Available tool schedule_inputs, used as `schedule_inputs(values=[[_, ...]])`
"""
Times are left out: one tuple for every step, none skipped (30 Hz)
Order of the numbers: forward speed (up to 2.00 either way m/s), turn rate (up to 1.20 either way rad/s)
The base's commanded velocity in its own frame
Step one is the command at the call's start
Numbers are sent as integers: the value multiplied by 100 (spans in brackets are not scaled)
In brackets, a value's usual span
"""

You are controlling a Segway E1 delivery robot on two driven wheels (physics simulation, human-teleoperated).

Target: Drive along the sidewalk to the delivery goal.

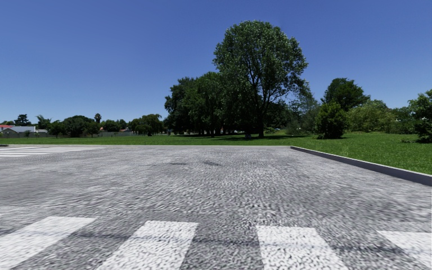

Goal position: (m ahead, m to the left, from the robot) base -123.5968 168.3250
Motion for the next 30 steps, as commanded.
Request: schedule_inputs(values=[[0, 0], [0, 0], [0, 0], [0, 76], [0, 120], [0, 120], [0, 120], [0, 120], [0, 120], [0, 120], [0, 120], [0, 120], [0, 120], [0, 120], [0, 120], [0, 120], [0, 120], [0, 120], [0, 120], [0, 120], [0, 120], [0, 120], [0, 120], [0, 120], [0, 120], [0, 120], [0, 120], [0, 120], [0, 120], [0, 120]])
